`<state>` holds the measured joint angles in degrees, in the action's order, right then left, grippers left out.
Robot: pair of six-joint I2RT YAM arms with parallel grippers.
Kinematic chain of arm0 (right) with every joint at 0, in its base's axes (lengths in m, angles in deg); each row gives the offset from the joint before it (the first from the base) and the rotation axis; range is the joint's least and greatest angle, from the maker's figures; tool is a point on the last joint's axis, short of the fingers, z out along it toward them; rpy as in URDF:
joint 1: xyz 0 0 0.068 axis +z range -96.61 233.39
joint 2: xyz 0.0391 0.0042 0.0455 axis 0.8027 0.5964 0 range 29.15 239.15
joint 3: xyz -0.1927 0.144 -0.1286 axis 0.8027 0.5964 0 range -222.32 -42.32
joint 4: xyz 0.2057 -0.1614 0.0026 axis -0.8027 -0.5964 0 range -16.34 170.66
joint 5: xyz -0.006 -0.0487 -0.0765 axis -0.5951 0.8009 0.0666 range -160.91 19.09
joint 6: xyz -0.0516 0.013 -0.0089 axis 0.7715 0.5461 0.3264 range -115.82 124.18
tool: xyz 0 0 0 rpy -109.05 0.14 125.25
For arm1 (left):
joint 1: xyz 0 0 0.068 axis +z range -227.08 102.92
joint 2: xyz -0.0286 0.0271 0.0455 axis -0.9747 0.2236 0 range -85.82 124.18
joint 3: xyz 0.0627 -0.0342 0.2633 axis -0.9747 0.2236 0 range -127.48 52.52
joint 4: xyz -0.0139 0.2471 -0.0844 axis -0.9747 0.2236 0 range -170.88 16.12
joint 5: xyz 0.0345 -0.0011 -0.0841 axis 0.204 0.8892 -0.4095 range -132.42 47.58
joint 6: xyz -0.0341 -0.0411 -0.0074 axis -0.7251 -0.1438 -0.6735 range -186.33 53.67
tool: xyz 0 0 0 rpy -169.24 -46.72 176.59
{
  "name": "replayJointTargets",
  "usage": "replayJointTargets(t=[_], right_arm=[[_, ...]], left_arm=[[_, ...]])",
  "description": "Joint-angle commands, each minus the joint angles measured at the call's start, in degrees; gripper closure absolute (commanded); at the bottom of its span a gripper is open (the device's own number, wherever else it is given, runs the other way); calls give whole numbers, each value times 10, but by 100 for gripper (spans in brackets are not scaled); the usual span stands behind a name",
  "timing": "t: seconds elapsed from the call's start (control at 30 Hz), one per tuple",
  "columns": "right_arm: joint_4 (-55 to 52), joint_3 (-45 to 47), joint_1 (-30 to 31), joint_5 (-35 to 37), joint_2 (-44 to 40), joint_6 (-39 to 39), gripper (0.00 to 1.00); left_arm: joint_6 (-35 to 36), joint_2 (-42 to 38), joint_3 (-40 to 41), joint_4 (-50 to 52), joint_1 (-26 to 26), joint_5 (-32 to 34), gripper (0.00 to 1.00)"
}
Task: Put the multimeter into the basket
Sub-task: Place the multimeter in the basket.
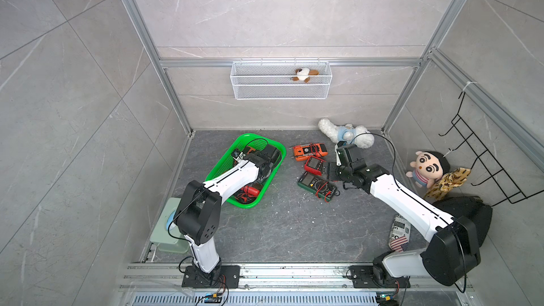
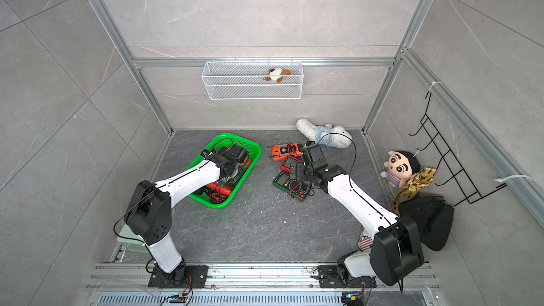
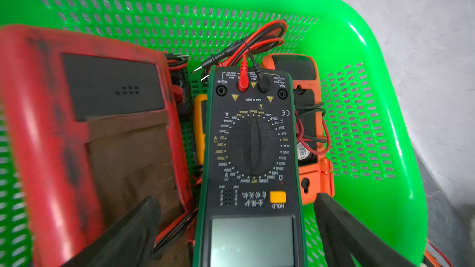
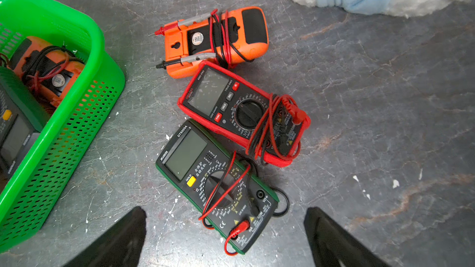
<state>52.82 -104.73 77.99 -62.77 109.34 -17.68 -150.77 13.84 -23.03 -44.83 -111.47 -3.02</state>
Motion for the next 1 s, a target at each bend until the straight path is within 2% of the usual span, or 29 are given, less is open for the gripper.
replayJointTargets(t=[0.0, 0.33, 0.53, 0.73, 0.97], right_arm=[[21, 28, -2, 14, -7, -34, 0], [70, 90, -21, -25, -23, -73, 0], [84, 117, -32, -36, -33, -85, 0], [113, 152, -53, -78, -37, -106, 1], [187, 218, -80, -133, -43, -145, 3]], left_arm=[[5, -46, 26, 21, -3, 28, 2], [-15, -150, 148, 20, -2, 56, 2], [-2, -154, 181, 9, 3, 62, 2], [4, -144, 192, 19, 13, 55, 2], [21, -191, 206, 31, 13, 57, 2]])
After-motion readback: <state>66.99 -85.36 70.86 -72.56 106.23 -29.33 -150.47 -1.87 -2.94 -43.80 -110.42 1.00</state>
